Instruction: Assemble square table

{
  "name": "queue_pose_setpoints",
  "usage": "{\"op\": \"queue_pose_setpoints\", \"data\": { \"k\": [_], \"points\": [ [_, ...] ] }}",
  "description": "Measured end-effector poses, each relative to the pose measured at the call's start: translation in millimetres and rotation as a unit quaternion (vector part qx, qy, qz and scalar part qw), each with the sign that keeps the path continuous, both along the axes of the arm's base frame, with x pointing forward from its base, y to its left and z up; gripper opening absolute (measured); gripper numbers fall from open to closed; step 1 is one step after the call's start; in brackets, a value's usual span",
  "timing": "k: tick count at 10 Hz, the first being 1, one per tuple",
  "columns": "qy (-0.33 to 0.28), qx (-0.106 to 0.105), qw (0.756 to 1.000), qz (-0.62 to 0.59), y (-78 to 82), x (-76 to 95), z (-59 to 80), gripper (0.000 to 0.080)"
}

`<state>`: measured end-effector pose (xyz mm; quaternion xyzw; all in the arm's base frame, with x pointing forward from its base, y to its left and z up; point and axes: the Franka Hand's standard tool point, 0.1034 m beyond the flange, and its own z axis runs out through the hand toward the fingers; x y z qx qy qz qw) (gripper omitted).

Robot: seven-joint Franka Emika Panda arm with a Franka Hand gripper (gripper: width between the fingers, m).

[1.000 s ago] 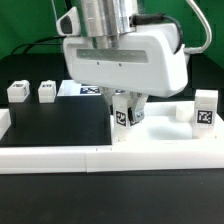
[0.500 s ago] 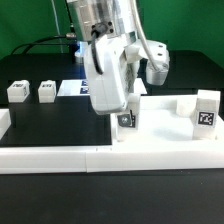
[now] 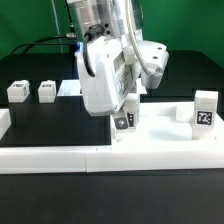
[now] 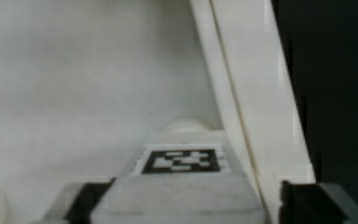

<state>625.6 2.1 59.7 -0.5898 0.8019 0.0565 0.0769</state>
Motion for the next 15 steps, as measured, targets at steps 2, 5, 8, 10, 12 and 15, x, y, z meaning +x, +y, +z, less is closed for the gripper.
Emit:
{"op": "queue_pose_setpoints", "data": {
  "k": [2,5,8,10,12,15],
  "points": [
    [-0.011,0.002,1.0,0.026,5.3,-0.9,13.0,0.063],
    [-0.017,0.005,0.999,0.042,8.6,-8.9,27.5,0.0648],
    [-0.017,0.005,0.999,0.042,9.0,-9.2,26.9,0.0649],
    [-0.018,0.004,0.999,0.049,9.1,-9.2,26.7,0.0649],
    [-0.053,-0.008,0.988,0.144,3.6,-8.2,28.6,0.0649],
    [-0.095,-0.024,0.93,0.353,3.1,-12.0,41.6,0.0649]
  ]
}}
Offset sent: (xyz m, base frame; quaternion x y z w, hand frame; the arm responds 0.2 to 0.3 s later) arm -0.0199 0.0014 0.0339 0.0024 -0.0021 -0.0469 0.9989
